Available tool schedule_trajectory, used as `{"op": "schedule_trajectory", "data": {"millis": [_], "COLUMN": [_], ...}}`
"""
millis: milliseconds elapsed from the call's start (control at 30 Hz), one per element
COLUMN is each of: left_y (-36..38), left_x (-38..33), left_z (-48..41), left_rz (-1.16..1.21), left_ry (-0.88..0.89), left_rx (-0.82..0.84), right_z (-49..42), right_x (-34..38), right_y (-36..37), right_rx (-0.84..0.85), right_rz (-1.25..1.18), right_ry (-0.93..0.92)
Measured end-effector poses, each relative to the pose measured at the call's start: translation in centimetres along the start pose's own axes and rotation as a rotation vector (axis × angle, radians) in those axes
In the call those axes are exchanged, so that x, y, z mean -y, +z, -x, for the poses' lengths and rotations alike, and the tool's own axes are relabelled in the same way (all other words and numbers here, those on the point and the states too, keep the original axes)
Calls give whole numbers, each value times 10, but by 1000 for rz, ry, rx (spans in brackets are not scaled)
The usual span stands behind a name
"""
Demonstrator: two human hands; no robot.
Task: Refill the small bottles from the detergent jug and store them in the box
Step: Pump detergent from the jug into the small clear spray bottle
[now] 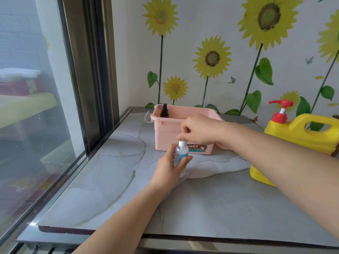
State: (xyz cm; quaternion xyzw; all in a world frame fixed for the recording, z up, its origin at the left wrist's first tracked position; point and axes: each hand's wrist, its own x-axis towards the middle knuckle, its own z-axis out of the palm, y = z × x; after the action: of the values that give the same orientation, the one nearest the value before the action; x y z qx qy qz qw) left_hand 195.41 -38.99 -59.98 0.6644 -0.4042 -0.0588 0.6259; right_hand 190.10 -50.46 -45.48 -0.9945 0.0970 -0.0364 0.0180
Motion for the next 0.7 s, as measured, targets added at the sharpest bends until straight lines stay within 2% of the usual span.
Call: {"op": "schedule_trajectory", "data": {"millis": [67, 133, 200, 300, 367, 567, 633, 700], "left_y": [0, 1, 0, 0, 0, 1, 1, 1], "left_x": [1, 1, 1, 2, 2, 5, 6, 5], "left_z": [0, 0, -1, -1, -1, -2, -1, -1], "left_rz": [4, 12, 17, 25, 11, -14, -2, 23], "left_ry": [-9, -16, -23, -24, -15, -16, -26, -38], "left_rx": [-1, 4, 9, 3, 8, -12, -8, -9], "right_z": [2, 3, 2, -3, -3, 3, 4, 3], "right_x": [5, 7, 5, -2, -4, 8, 6, 0], "right_y": [5, 6, 3, 2, 4, 15, 15, 16], "right_rx": [-57, -79, -31, 81, 82, -88, -76, 13], "right_rz": [171, 218, 189, 12, -51, 247, 206, 76], "right_ry": [40, 68, 73, 6, -17, 51, 53, 27]}}
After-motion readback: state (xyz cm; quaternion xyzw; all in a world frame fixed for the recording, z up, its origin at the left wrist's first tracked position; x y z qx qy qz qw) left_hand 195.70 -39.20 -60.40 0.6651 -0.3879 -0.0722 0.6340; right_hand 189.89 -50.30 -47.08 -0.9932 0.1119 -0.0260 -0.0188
